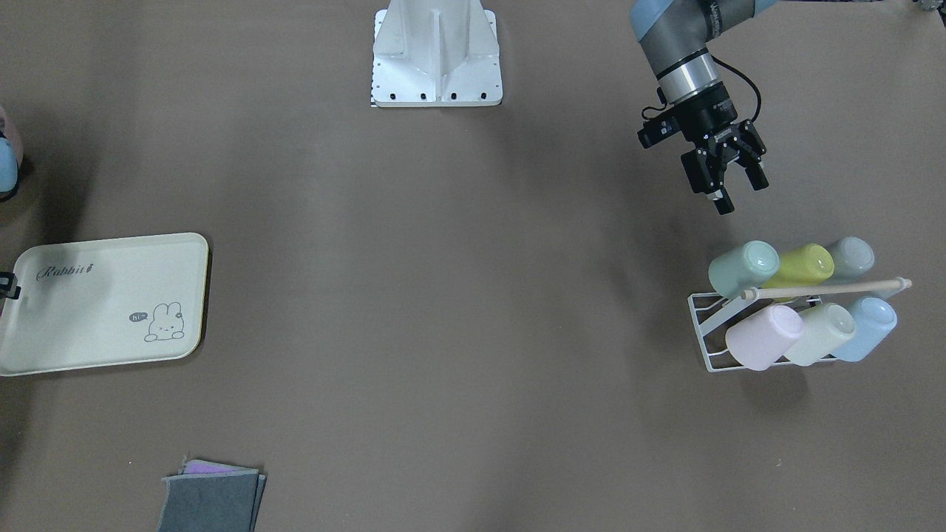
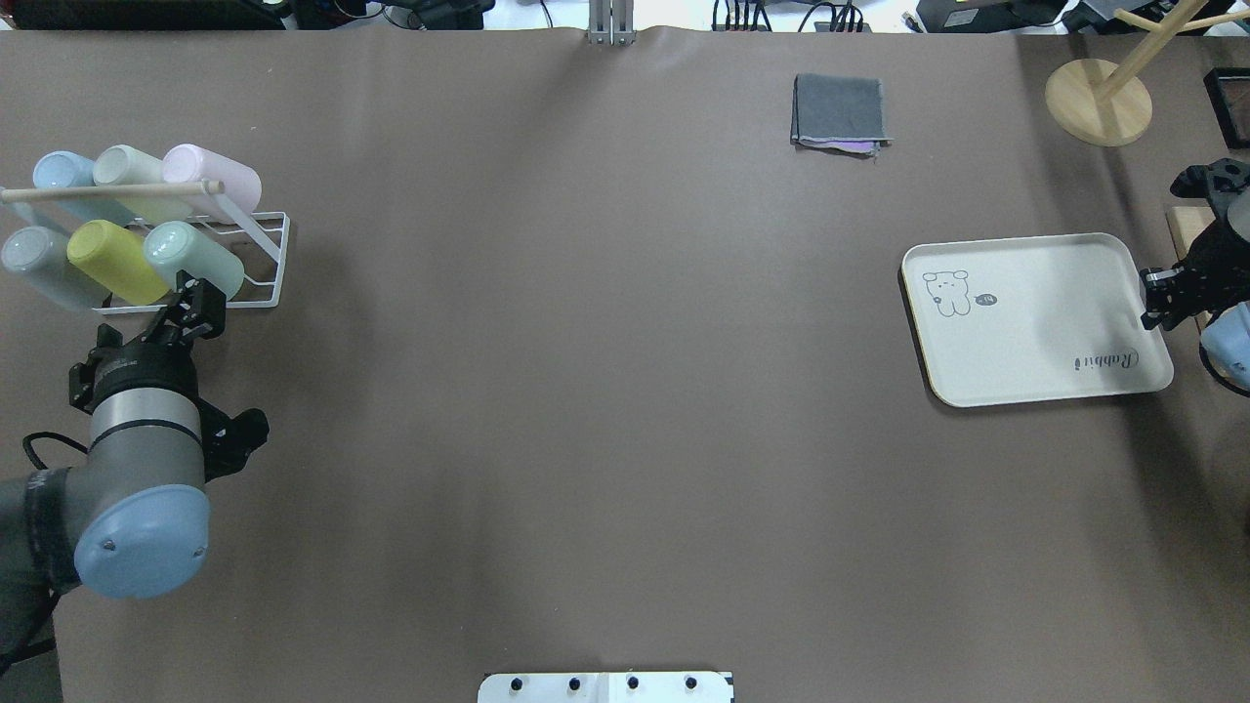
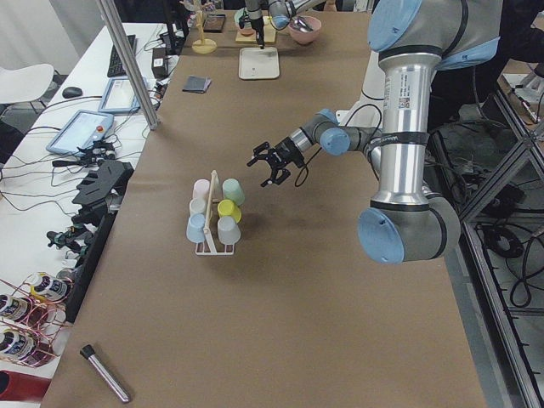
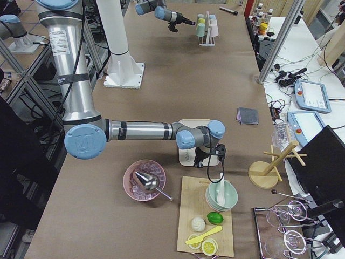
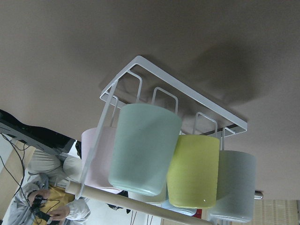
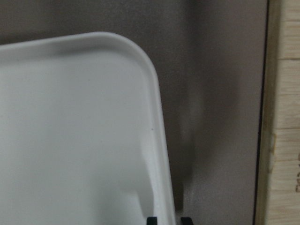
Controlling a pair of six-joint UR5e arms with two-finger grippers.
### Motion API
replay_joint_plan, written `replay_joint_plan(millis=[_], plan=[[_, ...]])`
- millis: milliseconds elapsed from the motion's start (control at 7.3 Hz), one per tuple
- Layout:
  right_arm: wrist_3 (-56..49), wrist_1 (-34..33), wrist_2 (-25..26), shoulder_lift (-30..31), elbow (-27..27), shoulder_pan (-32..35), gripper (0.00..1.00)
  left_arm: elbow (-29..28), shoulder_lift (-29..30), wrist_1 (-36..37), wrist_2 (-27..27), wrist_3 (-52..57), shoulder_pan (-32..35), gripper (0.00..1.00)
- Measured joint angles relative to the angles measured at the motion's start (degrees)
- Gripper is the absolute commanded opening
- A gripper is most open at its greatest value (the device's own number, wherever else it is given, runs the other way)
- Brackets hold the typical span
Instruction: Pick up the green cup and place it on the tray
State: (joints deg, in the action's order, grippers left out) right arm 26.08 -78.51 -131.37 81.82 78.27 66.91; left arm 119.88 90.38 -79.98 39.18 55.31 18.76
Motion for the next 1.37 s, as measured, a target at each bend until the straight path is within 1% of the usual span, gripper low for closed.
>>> replay_joint_plan(millis=[274,411,548,821,1369], plan=[[-0.1,1.6,0.1,0.5,-0.4,0.0,0.24,-7.3,4.3,-0.2,-1.4,0.0,-1.0,0.99],[-0.1,2.0,0.1,0.7,-0.5,0.1,0.25,-10.3,5.7,-0.4,-1.9,0.0,-1.1,0.99],[-0.1,2.2,0.1,0.8,-0.5,0.0,0.29,-12.2,6.1,-0.7,-3.8,0.1,-0.9,0.99],[-0.1,2.3,0.0,0.9,-0.5,0.0,0.31,-13.2,5.4,-1.0,-7.7,0.3,-0.1,0.99],[-0.1,2.5,0.1,0.9,-0.7,0.0,0.3,-16.9,5.7,-0.7,-10.3,0.3,0.1,0.99]])
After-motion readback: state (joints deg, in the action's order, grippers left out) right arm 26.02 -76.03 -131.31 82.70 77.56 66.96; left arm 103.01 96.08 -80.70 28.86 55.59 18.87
